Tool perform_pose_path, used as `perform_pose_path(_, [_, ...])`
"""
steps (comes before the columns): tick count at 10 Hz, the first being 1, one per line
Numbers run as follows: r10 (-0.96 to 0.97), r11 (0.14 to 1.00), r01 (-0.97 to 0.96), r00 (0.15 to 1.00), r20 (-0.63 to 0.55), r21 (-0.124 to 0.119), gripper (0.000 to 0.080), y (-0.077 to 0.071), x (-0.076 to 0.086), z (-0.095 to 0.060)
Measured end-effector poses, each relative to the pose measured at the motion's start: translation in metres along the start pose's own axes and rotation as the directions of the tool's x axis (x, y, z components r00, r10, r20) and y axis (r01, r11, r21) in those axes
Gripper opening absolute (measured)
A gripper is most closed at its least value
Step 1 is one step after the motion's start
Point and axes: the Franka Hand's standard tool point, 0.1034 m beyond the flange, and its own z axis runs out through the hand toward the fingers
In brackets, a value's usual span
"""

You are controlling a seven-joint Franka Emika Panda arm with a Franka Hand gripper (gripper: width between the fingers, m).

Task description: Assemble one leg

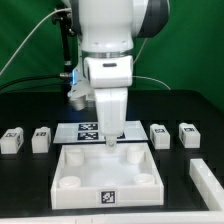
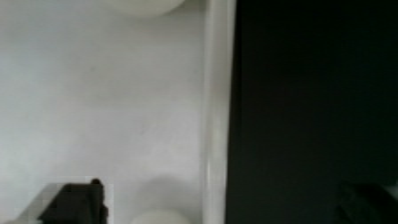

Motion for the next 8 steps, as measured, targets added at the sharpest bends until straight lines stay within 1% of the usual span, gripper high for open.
perform_pose_path(2, [0.008, 1.0, -0.008, 1.0, -0.005, 0.01, 0.065, 0.002, -0.003, 0.009])
perform_pose_path(3, [0.013, 1.0, -0.013, 1.0, -0.007, 0.018, 0.065, 0.001, -0.002, 0.016])
perform_pose_path(4, [0.02, 1.0, -0.019, 1.0, -0.009, 0.021, 0.064, 0.001, -0.001, 0.02])
perform_pose_path(5, [0.02, 1.0, -0.02, 1.0, -0.009, 0.021, 0.064, 0.001, -0.002, 0.02])
perform_pose_path(6, [0.02, 1.0, -0.02, 1.0, -0.009, 0.022, 0.0476, 0.0, -0.002, 0.02])
perform_pose_path(7, [0.02, 1.0, -0.02, 1.0, -0.009, 0.022, 0.0294, 0.0, -0.002, 0.02])
perform_pose_path(8, [0.021, 1.0, -0.02, 1.0, -0.009, 0.023, 0.0157, 0.0, -0.002, 0.02])
